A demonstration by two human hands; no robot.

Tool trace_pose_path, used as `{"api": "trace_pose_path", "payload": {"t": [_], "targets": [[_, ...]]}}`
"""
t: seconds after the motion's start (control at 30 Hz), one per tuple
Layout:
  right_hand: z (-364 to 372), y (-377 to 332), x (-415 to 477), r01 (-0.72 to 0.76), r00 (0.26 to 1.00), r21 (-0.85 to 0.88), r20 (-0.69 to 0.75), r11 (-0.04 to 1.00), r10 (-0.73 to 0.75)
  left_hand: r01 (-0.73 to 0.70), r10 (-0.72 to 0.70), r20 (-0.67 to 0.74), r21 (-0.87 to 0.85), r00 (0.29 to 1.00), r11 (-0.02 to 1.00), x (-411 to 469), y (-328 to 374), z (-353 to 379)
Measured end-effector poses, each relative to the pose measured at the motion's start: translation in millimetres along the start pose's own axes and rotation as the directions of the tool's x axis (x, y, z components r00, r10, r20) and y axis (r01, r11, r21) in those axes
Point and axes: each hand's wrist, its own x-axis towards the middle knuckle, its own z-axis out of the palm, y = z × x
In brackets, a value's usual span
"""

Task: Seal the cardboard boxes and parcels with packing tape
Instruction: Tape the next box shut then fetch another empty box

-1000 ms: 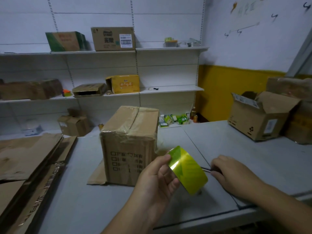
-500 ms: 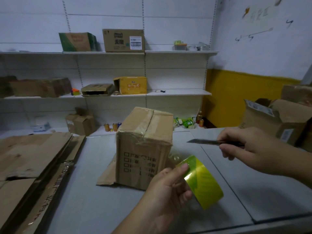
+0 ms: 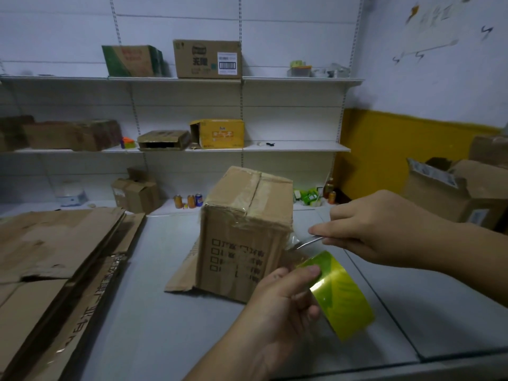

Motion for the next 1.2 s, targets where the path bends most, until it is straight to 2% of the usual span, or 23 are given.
{"api": "trace_pose_path", "payload": {"t": [0.33, 0.47, 0.57, 0.63, 0.8, 0.87, 0.97, 1.2], "targets": [[1, 3, 9, 0.016, 0.999, -0.016, 0.034, 1.0, -0.015, 0.056, -0.057, 0.043, 0.016, 0.997, 0.998, 8, -3, -3], [2, -1, 13, -0.002, 1.0, -0.033, 0.03, 0.999, 0.003, 0.15, -0.148, 0.028, -0.091, 0.989, 0.984, 8, 1, -2], [4, -6, 14, -0.014, 0.999, -0.053, 0.04, 0.998, 0.016, 0.226, -0.205, 0.126, -0.182, 0.971, 0.957, 5, 6, -3], [5, -9, 14, -0.026, 0.999, -0.063, 0.037, 0.998, 0.029, 0.21, -0.188, 0.123, -0.207, 0.974, 0.956, 3, 8, -3], [6, -14, 17, -0.042, 0.998, -0.116, 0.036, 0.992, 0.046, 0.055, -0.062, -0.05, -0.132, 0.997, 0.99, 1, 13, 0], [6, -15, 16, -0.044, 0.998, -0.122, 0.035, 0.992, 0.049, 0.024, -0.032, -0.073, -0.106, 0.997, 0.994, -2, 16, -1], [7, -14, 13, -0.06, 0.998, -0.113, 0.009, 0.992, 0.061, -0.014, 0.011, -0.064, -0.047, 0.998, 0.999, -2, 21, -7], [12, -19, 9, -0.097, 0.995, -0.15, 0.011, 0.984, 0.1, -0.03, 0.024, -0.168, -0.037, 0.986, 0.999, -5, 30, -5]]}}
